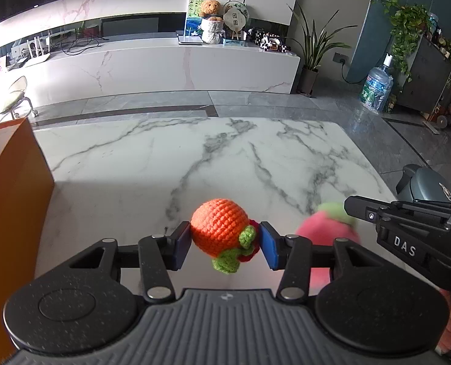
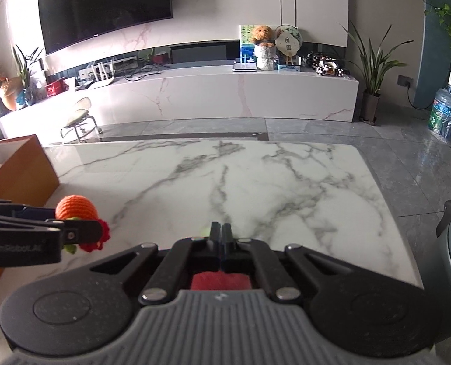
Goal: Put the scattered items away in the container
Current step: 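Lift the orange fruit with the left tool while the right tool carries the peach toward the box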
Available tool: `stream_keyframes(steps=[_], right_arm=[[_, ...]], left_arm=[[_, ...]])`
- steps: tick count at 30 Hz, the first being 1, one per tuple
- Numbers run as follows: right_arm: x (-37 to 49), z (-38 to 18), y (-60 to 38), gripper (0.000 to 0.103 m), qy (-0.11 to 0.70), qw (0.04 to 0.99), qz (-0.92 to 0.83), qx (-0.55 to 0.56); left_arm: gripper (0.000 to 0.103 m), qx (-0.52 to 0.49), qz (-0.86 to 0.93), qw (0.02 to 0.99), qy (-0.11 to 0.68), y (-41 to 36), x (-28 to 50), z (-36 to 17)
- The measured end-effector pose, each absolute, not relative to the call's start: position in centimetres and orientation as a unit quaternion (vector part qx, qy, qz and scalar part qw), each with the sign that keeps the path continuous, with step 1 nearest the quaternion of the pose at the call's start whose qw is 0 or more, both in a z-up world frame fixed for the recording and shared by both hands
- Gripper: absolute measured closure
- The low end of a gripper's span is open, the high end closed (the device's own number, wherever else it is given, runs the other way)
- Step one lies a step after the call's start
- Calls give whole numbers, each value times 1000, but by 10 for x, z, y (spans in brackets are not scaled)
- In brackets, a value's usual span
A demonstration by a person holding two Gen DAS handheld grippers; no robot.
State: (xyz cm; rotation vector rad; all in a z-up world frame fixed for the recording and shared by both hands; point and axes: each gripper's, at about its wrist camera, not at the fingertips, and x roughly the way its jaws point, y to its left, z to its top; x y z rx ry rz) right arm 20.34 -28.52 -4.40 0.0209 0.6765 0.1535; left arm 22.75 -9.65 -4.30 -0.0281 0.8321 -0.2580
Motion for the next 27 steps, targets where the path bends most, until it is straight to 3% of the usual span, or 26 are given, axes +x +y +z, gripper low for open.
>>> stream_keyframes(steps=[4, 6, 8, 10, 19, 22, 24, 26, 27], right_arm=[[183, -47, -275, 102, 340, 937, 75, 14], [174, -49, -274, 93, 338, 939, 60, 17], [167, -51, -274, 51, 331, 942, 47, 17], [163, -51, -277, 45, 323, 946, 34, 21], [195, -67, -294, 48, 321, 947, 4, 27], [207, -77, -298, 59, 334, 942, 9, 35], [212, -83, -301, 70, 339, 940, 10, 41], [213, -87, -303, 90, 342, 938, 17, 50], [213, -88, -302, 91, 341, 939, 17, 48]], left_arm=[[47, -20, -123, 903, 411, -87, 211, -45], [47, -22, -122, 902, 414, -83, 206, -47], [47, -23, -122, 901, 416, -80, 202, -49], [47, -24, -122, 900, 417, -79, 202, -50], [47, -21, -126, 898, 421, -82, 217, -58], [47, -20, -125, 896, 426, -83, 225, -65], [47, -19, -123, 894, 430, -84, 229, -70], [47, -19, -120, 893, 432, -83, 232, -72], [47, -19, -119, 893, 433, -83, 233, -74]])
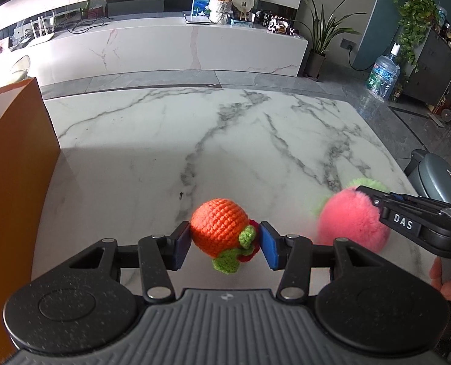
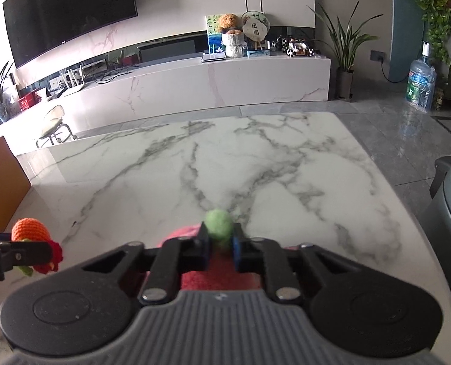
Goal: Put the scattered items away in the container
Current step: 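Lift the orange fruit with the left tool while the right tool carries the peach toward the box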
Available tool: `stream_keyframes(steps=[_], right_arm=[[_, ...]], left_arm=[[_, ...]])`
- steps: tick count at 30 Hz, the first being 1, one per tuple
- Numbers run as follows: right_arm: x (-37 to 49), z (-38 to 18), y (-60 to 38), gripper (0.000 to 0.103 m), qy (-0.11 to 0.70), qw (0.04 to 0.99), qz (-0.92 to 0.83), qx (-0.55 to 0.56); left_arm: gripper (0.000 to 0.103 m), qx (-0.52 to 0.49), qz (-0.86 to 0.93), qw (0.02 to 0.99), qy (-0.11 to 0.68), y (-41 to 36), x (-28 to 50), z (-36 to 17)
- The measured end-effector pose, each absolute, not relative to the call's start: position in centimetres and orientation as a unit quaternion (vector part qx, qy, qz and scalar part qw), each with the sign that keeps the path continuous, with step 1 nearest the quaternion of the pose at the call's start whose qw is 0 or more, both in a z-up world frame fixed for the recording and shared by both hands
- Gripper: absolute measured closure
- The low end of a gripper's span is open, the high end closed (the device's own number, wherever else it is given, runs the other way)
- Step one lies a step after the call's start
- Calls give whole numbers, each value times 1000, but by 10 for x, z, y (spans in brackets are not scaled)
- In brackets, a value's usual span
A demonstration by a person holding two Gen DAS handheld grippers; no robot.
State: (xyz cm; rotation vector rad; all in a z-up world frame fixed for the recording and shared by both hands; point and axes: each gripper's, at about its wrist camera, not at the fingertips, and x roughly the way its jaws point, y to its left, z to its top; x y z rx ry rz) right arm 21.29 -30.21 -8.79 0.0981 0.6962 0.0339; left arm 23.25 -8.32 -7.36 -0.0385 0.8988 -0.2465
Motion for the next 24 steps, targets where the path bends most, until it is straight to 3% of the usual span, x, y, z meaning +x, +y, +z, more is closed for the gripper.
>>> stream_keyframes(steps=[8, 24], right_arm=[[200, -71, -286, 98, 312, 950, 30, 9], [136, 22, -223, 99, 224, 968, 110, -10]], left_arm=[[47, -17, -121, 897, 425, -81, 225, -62], [47, -17, -95, 926, 365, -35, 166, 16]])
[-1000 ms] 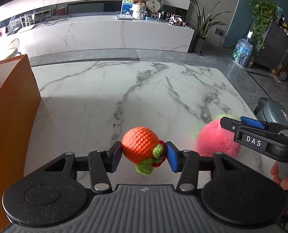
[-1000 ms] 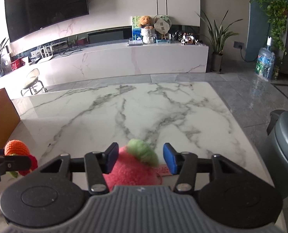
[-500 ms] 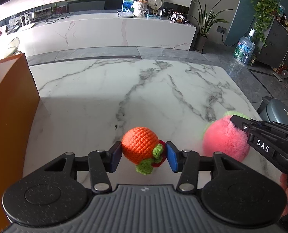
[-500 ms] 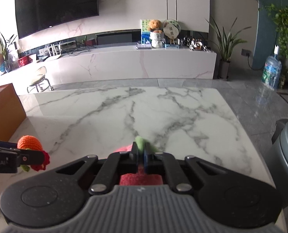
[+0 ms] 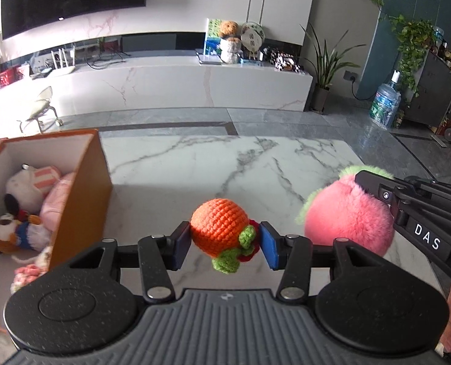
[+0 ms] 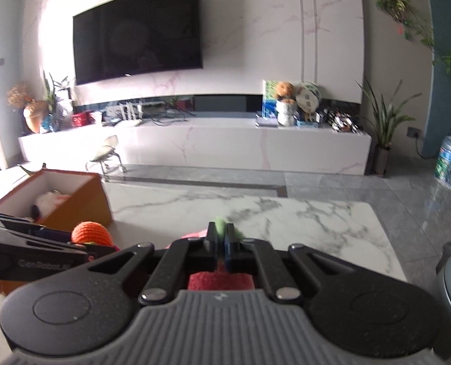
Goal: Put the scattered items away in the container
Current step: 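Lift the orange fruit with the left tool while the right tool carries the peach toward the box, then lower the orange fruit and pink peach into the box and open both tools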
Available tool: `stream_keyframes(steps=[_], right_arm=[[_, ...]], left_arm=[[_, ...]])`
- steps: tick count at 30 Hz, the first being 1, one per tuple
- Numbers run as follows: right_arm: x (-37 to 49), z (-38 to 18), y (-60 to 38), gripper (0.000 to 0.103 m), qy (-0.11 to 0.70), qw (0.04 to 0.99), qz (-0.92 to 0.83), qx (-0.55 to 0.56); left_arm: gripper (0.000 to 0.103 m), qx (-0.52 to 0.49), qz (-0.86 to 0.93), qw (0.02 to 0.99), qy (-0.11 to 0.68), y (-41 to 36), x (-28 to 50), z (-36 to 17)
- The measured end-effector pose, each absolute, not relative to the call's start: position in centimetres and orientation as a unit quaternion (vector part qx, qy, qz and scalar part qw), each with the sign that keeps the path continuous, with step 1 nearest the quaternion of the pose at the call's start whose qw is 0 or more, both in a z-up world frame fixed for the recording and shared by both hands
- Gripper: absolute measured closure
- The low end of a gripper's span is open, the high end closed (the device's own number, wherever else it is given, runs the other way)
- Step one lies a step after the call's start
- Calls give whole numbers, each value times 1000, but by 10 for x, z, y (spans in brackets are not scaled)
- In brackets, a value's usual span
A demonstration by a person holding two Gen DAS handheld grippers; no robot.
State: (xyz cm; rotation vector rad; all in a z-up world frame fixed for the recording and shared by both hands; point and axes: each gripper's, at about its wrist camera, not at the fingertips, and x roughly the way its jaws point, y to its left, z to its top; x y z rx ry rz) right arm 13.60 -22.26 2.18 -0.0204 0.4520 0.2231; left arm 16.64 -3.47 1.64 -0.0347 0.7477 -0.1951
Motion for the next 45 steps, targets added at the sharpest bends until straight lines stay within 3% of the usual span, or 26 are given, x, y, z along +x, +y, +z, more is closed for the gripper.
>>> stream_keyframes(steps=[18, 29, 45], right_arm=[[119, 88, -69, 100, 152, 950, 271, -40], [153, 73, 22, 100, 170, 928, 327, -61], [222, 41, 38, 100, 200, 924, 320, -59]], left_arm=[[47, -19, 16, 934, 357, 100, 133, 63], [47, -42, 29, 917, 397, 184, 154, 35], [47, -31, -7, 898, 440, 205, 199, -22]])
